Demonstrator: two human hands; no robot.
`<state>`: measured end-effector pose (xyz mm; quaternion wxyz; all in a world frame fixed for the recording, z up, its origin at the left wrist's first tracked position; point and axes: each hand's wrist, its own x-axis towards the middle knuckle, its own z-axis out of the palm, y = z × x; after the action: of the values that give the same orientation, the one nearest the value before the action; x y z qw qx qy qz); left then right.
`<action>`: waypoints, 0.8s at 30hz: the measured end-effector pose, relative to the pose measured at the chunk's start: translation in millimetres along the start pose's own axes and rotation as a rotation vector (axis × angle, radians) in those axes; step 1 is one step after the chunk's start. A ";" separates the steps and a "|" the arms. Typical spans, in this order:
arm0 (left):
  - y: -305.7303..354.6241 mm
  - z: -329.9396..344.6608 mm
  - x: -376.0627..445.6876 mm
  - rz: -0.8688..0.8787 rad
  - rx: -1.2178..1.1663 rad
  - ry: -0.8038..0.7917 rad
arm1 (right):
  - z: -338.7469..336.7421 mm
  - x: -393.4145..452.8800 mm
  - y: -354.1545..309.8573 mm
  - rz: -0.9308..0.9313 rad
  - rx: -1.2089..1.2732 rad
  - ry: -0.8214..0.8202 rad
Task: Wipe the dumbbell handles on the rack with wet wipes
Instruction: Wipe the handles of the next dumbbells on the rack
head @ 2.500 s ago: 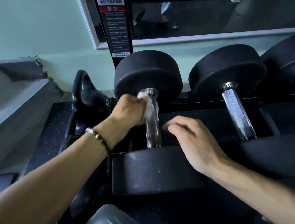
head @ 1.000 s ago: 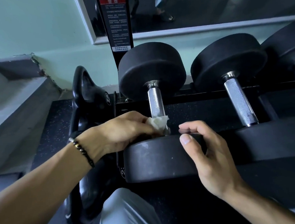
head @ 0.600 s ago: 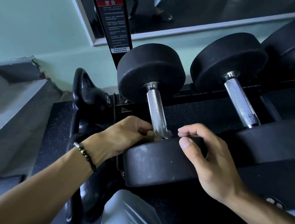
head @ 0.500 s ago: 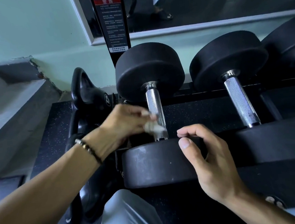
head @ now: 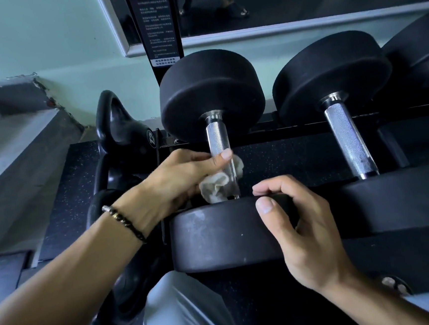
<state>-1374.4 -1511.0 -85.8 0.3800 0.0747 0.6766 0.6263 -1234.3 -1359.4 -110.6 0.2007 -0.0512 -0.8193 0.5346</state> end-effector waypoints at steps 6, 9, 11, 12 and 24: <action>-18.6 -13.0 -9.3 -0.041 0.082 -0.241 | 0.4 -0.1 1.9 -0.006 0.007 0.000; -17.3 -8.0 -7.6 -0.009 0.116 -0.181 | 0.3 0.1 2.1 -0.007 0.006 0.001; -13.1 -8.6 1.5 0.052 -0.046 0.021 | -0.3 0.4 1.3 -0.013 -0.001 0.011; -9.6 -7.7 7.0 0.080 -0.128 0.123 | -0.2 0.0 1.1 -0.013 -0.006 0.012; 12.1 10.8 21.1 -0.001 -0.099 0.147 | 0.5 -0.4 2.3 -0.017 -0.016 0.017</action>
<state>-1387.1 -1487.8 -82.9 0.3328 0.0093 0.6709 0.6626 -1234.4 -1358.9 -113.0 0.2118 -0.0505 -0.8223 0.5257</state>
